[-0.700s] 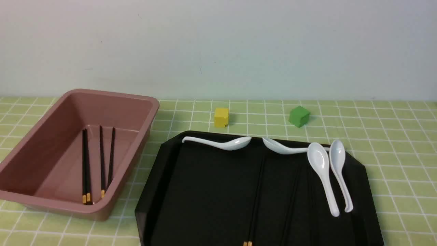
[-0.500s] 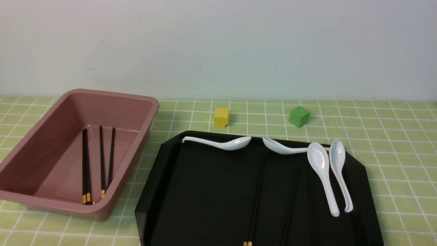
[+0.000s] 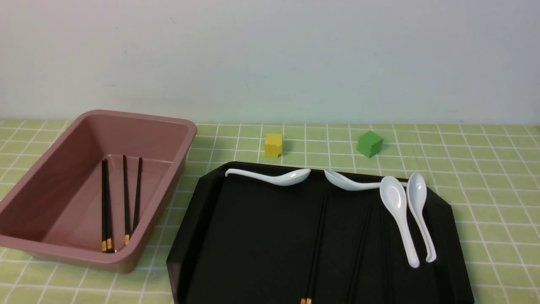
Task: On green tablecloth take chopsticks from black tray and put them in box.
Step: 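Reach over to the black tray and grasp a pair of chopsticks with the left gripper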
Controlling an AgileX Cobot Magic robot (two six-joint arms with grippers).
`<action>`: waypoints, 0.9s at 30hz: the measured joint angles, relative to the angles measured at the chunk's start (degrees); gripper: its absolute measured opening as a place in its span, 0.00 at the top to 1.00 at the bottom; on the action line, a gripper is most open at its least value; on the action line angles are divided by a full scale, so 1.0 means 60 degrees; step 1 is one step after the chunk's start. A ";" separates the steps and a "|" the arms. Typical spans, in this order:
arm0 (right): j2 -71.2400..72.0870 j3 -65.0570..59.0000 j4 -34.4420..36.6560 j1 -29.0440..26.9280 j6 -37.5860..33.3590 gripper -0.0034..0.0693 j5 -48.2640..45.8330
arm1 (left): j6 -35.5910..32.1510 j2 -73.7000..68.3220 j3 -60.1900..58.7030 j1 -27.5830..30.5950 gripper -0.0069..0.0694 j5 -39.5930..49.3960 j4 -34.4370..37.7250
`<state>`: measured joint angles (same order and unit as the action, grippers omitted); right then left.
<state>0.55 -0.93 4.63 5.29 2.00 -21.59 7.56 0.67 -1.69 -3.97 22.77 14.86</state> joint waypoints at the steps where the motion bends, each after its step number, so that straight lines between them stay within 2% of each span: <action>1: 0.0000 0.0000 0.0000 0.0000 0.0000 0.62 0.0000 | 0.0000 0.0000 0.0000 0.0000 0.85 0.0000 0.0000; 7: 0.0000 0.0000 0.0000 0.0000 0.0000 0.62 0.0000 | 0.0055 0.0000 0.0000 0.0000 0.84 0.0000 0.0219; 12: 0.0000 0.0000 0.0000 0.0000 0.0000 0.62 0.0000 | 0.1517 0.0000 0.0000 0.0000 0.84 0.0208 0.3399; 14: 0.0000 0.0000 0.0000 0.0000 0.0000 0.62 0.0000 | 0.2304 0.0000 0.0000 0.0000 0.83 0.0262 0.5129; 17: 0.0000 0.0000 0.0000 0.0000 0.0000 0.62 0.0000 | 0.2642 0.0000 0.0000 0.0000 0.83 0.0213 0.7057; 23: 0.0000 0.0000 0.0000 0.0000 0.0000 0.62 0.0000 | 0.2555 0.0000 0.0000 0.0000 0.83 -0.0581 0.8820; 27: 0.0000 0.0000 0.0000 0.0000 0.0000 0.62 0.0000 | 0.1687 0.0000 0.0240 0.0000 0.83 -0.0539 0.9749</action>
<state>0.55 -0.93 4.63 5.29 2.00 -21.59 17.69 0.67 -0.25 -3.97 19.54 73.35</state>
